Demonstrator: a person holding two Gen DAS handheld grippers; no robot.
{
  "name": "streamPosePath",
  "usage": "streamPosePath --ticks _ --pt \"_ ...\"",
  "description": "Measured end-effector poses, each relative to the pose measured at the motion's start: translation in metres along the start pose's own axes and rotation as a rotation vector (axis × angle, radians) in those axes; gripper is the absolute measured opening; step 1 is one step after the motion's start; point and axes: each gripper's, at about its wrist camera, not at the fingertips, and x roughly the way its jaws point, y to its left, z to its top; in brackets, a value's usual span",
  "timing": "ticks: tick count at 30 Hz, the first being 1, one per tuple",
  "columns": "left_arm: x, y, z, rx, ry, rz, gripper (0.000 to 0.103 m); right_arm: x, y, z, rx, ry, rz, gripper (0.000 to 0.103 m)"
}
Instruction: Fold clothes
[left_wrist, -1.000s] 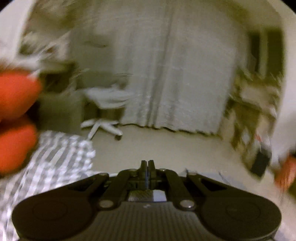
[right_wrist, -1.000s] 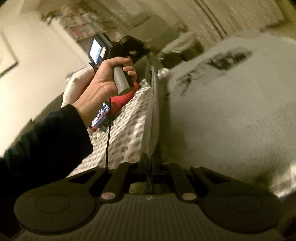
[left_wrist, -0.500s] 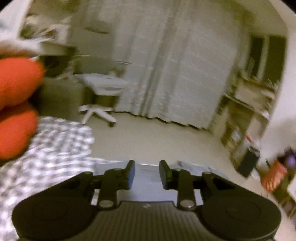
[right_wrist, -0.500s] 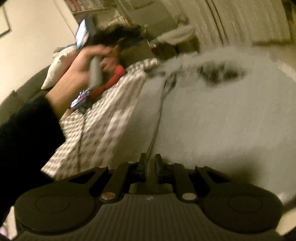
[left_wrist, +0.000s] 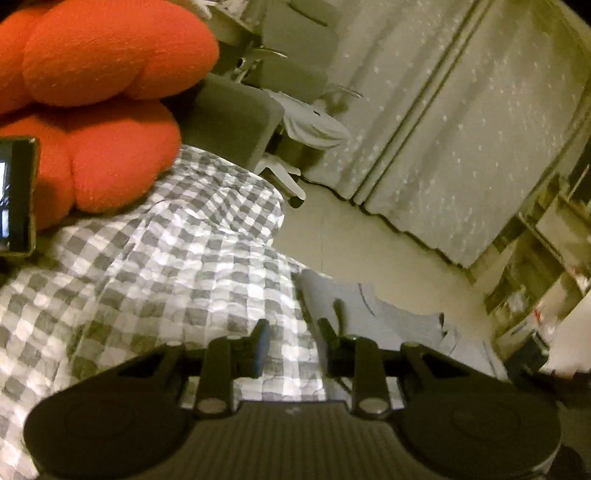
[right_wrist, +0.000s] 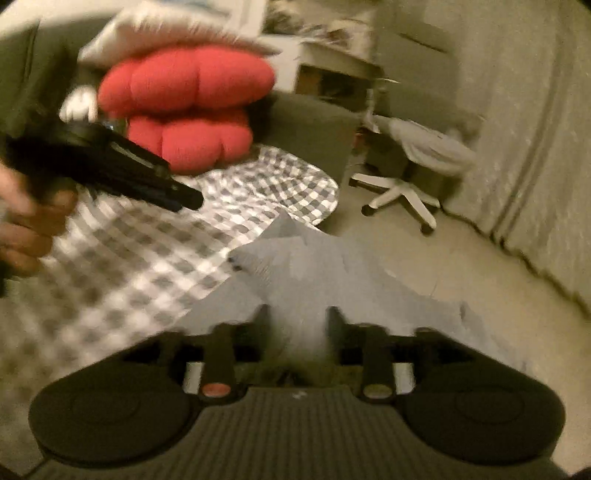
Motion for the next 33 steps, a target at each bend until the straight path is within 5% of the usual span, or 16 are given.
streamPosePath --ticks 4,8,10,17,24,33 --pt "0.013 0.005 -0.001 0.005 0.029 0.008 0.027 0.038 0.009 0.016 -0.106 0.024 0.103 0.043" --pt "0.027 0.008 0.002 0.005 0.042 0.013 0.027 0.061 0.013 0.03 -0.128 0.029 0.098 0.039" --pt "0.032 0.008 0.006 -0.005 0.039 0.003 0.027 0.063 0.0 0.034 -0.04 0.02 0.063 0.006" --pt "0.051 0.009 0.022 -0.037 0.028 -0.033 0.027 0.037 -0.071 0.024 0.422 -0.066 -0.022 0.005" --pt "0.076 0.002 0.027 -0.022 0.035 -0.051 0.027 0.036 -0.097 0.007 0.579 -0.009 -0.109 0.005" --pt "0.11 -0.008 0.034 0.002 0.046 -0.072 0.029 0.031 -0.114 -0.007 0.741 0.025 -0.09 0.005"
